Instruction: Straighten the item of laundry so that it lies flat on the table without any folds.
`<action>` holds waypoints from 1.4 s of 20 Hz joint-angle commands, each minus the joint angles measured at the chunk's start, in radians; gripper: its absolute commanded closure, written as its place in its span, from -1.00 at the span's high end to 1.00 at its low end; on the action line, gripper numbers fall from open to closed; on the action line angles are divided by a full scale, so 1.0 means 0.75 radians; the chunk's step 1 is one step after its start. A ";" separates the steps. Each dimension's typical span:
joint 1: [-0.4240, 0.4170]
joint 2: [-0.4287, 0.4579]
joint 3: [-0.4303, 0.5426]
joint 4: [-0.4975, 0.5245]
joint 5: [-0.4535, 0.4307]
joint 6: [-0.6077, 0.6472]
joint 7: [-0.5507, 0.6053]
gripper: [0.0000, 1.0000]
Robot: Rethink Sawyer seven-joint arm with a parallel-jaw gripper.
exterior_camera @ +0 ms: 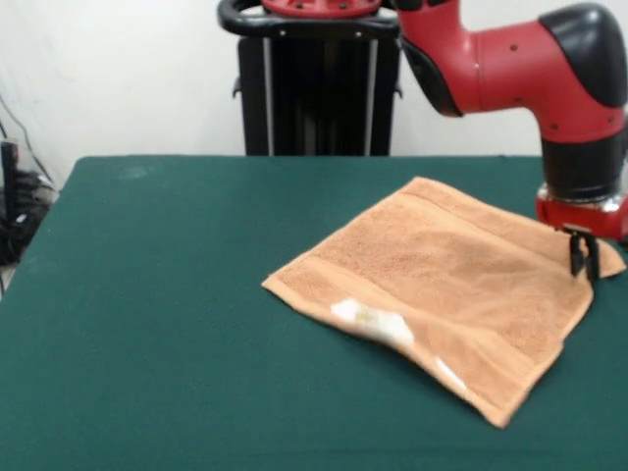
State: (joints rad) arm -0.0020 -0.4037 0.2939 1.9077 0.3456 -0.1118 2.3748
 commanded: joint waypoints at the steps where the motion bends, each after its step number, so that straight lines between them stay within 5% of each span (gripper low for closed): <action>1: 0.073 0.164 0.246 0.006 0.083 0.023 0.322 -1.00; 8: 0.101 0.212 0.163 -0.070 0.045 -0.002 0.232 -1.00; 9: 0.106 0.211 0.153 -0.073 0.046 -0.006 0.232 1.00; 20: -0.007 0.229 0.221 -0.047 -0.071 -0.080 0.233 1.00; 25: -0.019 0.047 0.143 0.060 -0.044 -0.020 0.267 1.00; 28: -0.006 -0.107 -0.018 0.098 -0.017 0.093 0.212 1.00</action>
State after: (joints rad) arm -0.0113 -0.4211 0.3278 1.9029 0.3046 -0.1192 2.3750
